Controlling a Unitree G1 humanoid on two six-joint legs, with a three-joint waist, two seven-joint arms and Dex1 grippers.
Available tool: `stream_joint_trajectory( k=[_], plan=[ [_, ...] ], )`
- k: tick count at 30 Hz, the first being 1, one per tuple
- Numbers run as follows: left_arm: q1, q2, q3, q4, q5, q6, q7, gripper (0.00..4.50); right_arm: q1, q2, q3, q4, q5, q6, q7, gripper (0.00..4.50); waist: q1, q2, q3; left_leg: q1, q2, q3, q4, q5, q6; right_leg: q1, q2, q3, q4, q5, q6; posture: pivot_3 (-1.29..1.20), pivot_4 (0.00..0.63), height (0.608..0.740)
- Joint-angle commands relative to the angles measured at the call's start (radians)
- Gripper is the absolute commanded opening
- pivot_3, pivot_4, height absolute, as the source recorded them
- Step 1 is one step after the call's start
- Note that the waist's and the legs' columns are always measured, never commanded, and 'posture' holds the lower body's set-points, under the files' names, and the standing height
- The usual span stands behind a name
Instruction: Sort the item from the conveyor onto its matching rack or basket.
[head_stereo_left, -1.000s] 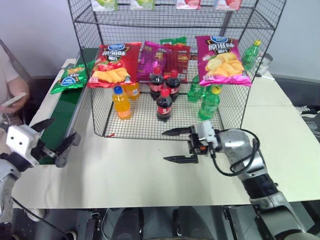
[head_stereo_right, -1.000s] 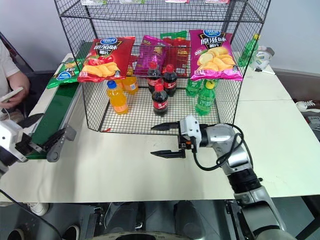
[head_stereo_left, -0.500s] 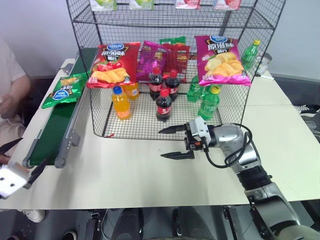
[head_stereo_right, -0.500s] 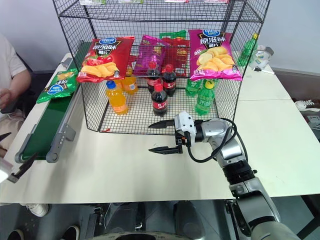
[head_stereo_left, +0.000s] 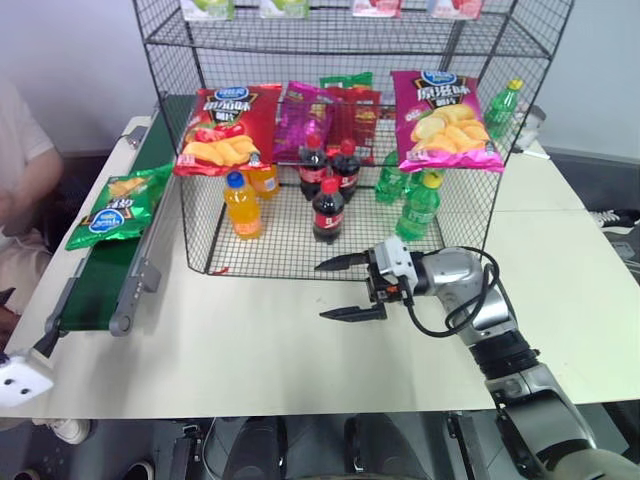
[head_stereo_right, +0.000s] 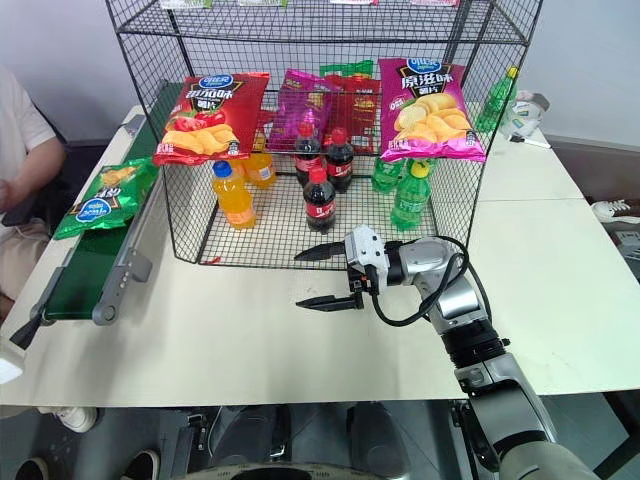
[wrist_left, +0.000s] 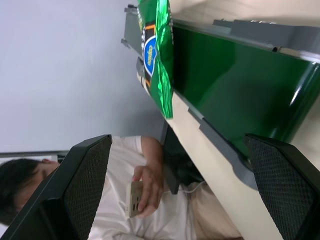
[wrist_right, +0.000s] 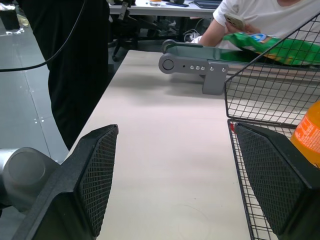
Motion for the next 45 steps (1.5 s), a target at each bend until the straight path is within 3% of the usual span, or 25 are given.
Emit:
stream_joint_trajectory(
  k=[1, 36, 39, 45],
  plan=[
    [-0.009, 0.028, -0.011, 0.022, 0.005, 0.001, 0.041, 4.5, -0.001, 0.0, -0.006, -0.032, 0.006, -0.01, -0.001, 3.86, 0.0, 0.0, 0.0, 0.0, 0.0, 0.0, 0.0, 0.0, 0.0, 0.0, 0.0, 0.0, 0.0, 0.0, 0.0, 0.0, 0.15, 0.739],
    [-0.119, 0.06, -0.196, 0.042, -0.035, 0.105, 0.068, 4.5, -0.009, -0.012, -0.017, -0.034, -0.016, -0.027, -0.035, 3.86, 0.0, 0.0, 0.0, 0.0, 0.0, 0.0, 0.0, 0.0, 0.0, 0.0, 0.0, 0.0, 0.001, 0.0, 0.0, 0.0, 0.15, 0.739],
    [-0.15, 0.066, -0.214, 0.046, -0.037, 0.118, 0.059, 3.63, -0.009, -0.013, -0.021, -0.036, -0.015, -0.029, -0.043, 3.92, 0.001, 0.0, 0.0, 0.0, 0.0, 0.0, 0.0, 0.0, 0.0, 0.0, 0.0, 0.0, 0.001, 0.0, 0.0, 0.0, 0.15, 0.739],
    [-0.207, 0.076, -0.268, 0.064, -0.037, 0.127, 0.054, 0.74, -0.008, -0.015, -0.023, -0.046, -0.013, -0.026, -0.057, 3.92, 0.001, 0.0, 0.0, 0.0, 0.0, 0.001, 0.0, 0.0, 0.0, 0.0, 0.0, 0.0, 0.001, 0.0, 0.0, 0.0, 0.15, 0.739]
  ],
)
